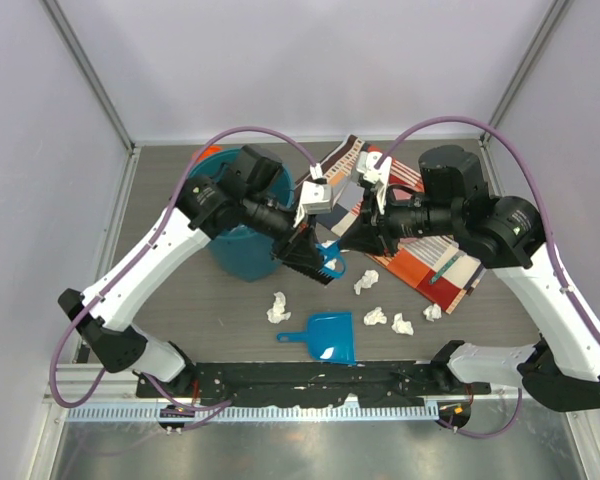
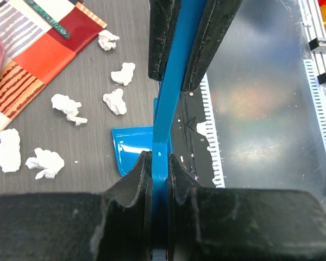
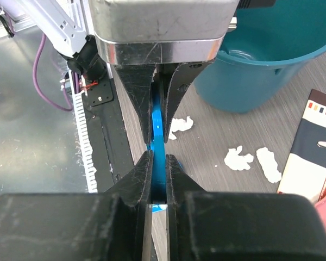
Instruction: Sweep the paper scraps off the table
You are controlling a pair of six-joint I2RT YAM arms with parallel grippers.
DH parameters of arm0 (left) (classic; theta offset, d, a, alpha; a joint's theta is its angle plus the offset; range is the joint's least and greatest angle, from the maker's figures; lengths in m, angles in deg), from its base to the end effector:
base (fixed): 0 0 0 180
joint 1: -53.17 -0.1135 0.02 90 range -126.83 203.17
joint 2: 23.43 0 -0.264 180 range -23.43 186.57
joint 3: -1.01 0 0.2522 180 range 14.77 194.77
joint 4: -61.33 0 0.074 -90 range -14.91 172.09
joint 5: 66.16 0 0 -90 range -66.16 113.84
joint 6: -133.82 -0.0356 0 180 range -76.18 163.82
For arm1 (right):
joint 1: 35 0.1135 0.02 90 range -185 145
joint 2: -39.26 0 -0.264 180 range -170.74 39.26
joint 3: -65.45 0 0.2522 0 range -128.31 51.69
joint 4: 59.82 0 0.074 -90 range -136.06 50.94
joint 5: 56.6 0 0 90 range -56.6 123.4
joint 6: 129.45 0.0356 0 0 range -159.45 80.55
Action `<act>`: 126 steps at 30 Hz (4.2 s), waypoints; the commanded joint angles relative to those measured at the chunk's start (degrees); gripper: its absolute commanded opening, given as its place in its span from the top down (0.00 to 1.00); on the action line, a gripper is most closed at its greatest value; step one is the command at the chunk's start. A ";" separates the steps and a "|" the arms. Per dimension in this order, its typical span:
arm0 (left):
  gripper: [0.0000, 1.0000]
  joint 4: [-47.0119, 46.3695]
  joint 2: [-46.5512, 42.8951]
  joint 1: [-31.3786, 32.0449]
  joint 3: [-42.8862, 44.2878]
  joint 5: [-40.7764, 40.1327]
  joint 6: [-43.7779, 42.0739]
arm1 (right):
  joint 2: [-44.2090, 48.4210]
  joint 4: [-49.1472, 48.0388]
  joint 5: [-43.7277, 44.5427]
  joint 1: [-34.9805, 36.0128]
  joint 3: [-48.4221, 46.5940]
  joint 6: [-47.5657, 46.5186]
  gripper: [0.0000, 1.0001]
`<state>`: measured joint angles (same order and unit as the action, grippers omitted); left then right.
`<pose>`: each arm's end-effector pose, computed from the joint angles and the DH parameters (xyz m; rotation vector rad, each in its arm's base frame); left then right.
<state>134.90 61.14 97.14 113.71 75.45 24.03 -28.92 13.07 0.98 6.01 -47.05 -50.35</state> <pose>0.1856 -0.2179 0.4267 1.5800 1.6893 -1.2674 0.1336 0.1415 0.4850 -1.2319 1.7109 0.9038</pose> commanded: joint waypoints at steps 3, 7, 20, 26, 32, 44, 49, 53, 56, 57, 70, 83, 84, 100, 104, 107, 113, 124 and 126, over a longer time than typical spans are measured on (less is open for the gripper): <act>0.01 -4.36 0.24 0.16 0.03 -15.01 5.47 | 2.61 -4.90 7.71 -0.06 1.09 3.68 0.99; 0.00 -2.51 -0.90 0.24 -0.06 -21.37 2.75 | 4.63 -4.82 20.86 -0.06 4.25 7.10 0.99; 0.14 6.82 -2.83 19.04 -13.83 -40.19 -5.78 | -1.43 0.20 54.75 -0.32 14.44 21.44 0.99; 0.14 -6.07 -2.75 22.21 -28.26 -43.96 -0.88 | -0.11 -2.97 53.52 -1.29 16.29 21.62 0.99; 0.17 -14.97 -1.17 27.48 -37.13 -42.02 4.67 | 2.09 -3.59 51.94 -1.55 18.14 22.23 0.99; 0.23 -24.66 4.63 33.11 -43.46 -54.96 1.60 | 5.08 -3.85 48.77 -1.73 19.81 22.15 0.99; 0.23 -27.73 4.02 32.59 -46.90 -59.17 0.28 | 5.78 -4.03 47.37 -1.73 20.07 21.88 0.99; 0.25 -28.69 4.46 32.59 -47.78 -58.91 -0.25 | 5.78 -4.90 46.49 -1.73 20.69 21.97 0.99; 0.38 -29.49 5.42 32.41 -49.01 -58.47 -0.42 | 5.25 -4.91 46.05 -1.73 20.60 21.79 0.99; 0.43 -29.58 6.03 32.32 -49.19 -57.95 -0.42 | 5.25 -4.99 46.05 -1.73 20.60 21.88 0.99; 1.00 -19.75 4.82 29.62 -39.98 -50.82 1.24 | 6.22 -4.82 50.61 -1.73 20.17 24.69 0.99; 1.00 6.53 -10.74 19.68 -15.80 -61.01 -2.71 | 10.79 -2.71 61.27 -1.82 21.12 33.13 0.99; 1.00 7.33 -11.88 18.62 -13.09 -62.15 -2.62 | 11.49 -4.19 59.60 -1.82 22.26 33.83 0.99; 1.00 11.20 -18.65 5.43 -0.76 -68.23 -1.04 | 2.73 -45.60 37.70 20.58 43.11 56.51 0.99; 1.00 10.94 -18.83 4.81 -1.46 -68.31 -1.04 | -7.90 -49.63 35.24 23.76 41.17 57.21 0.99; 1.00 10.94 -18.92 4.64 -1.38 -68.49 -1.13 | -12.92 -45.80 38.21 23.76 38.98 56.43 0.99; 1.00 10.94 -18.92 4.46 -3.48 -64.90 -1.57 | -15.93 -39.55 46.30 22.27 38.44 54.05 0.99; 1.00 15.77 -18.83 4.73 -7.43 -51.79 -3.50 | -3.63 -24.42 54.15 16.29 41.26 51.95 0.99; 1.00 15.69 -18.57 5.16 -10.23 -47.15 -4.20 | -1.27 -22.41 53.34 15.50 40.21 51.07 0.99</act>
<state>149.04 42.78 101.90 107.17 19.35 21.74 -36.15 -14.88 52.41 22.60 -5.54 3.16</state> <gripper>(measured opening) 0.105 0.142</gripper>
